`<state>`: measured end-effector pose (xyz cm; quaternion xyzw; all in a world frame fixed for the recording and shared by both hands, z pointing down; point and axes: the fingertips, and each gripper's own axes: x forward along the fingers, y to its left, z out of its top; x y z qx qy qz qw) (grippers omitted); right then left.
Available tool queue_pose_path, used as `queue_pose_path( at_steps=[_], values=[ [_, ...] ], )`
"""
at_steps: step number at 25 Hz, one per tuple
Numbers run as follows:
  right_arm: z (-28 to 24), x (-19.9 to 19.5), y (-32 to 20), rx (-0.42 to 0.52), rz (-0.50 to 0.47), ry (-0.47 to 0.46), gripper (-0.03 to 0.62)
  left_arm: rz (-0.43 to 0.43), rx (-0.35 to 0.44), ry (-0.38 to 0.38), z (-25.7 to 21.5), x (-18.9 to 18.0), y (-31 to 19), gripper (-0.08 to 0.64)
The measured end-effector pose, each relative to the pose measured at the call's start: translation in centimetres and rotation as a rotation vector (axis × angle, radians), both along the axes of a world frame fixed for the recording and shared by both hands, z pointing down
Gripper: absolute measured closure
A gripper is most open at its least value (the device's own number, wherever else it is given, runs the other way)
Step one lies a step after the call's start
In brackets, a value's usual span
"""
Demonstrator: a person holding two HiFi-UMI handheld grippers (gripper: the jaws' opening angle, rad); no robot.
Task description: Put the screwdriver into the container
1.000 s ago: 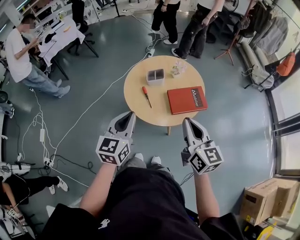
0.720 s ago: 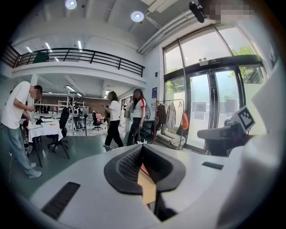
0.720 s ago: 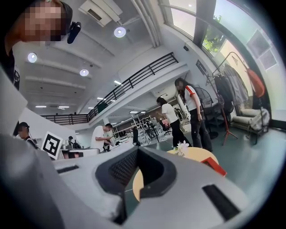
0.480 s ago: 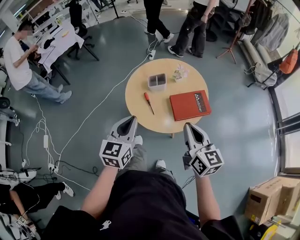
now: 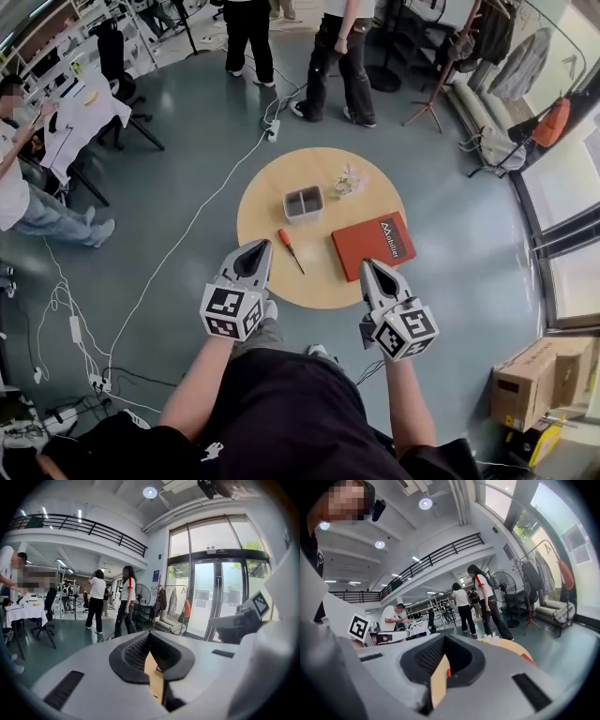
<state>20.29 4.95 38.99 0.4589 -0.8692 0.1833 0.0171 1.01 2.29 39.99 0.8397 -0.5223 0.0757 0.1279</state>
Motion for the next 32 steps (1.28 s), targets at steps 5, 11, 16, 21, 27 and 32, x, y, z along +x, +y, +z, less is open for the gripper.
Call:
queue_pose_path(
  at_steps=[5, 11, 16, 21, 27, 32],
  values=[
    [0.7, -3.7, -3.9, -0.028, 0.026, 0.046, 0.591, 0.064, -0.002, 0.022, -0.3, -2.9, -4.5, 0.557],
    [4.3, -8.0, -6.9, -0.095, 0.029, 0.102, 0.591, 0.115, -0.058, 0.063, 1.6, -7.4, -7.6, 0.557],
    [8.0, -11.2, -8.8, -0.168, 0.012, 0.158, 0.591, 0.133, -0.122, 0.023, 4.7, -10.7, -9.1, 0.557],
    [12.9, -13.6, -10.1, -0.257, -0.05, 0.231, 0.591, 0.114, -0.185, 0.017, 7.9, -12.2, -9.9, 0.557],
    [19.0, -15.7, -11.0, -0.348, -0.134, 0.305, 0.591, 0.128, -0.25, 0.005, 11.7, -10.7, -10.5, 0.557],
    [23.1, -16.9, -11.3, -0.43, -0.179, 0.379, 0.591, 0.171, -0.303, 0.008, 14.0, -8.9, -10.4, 0.557]
  ],
)
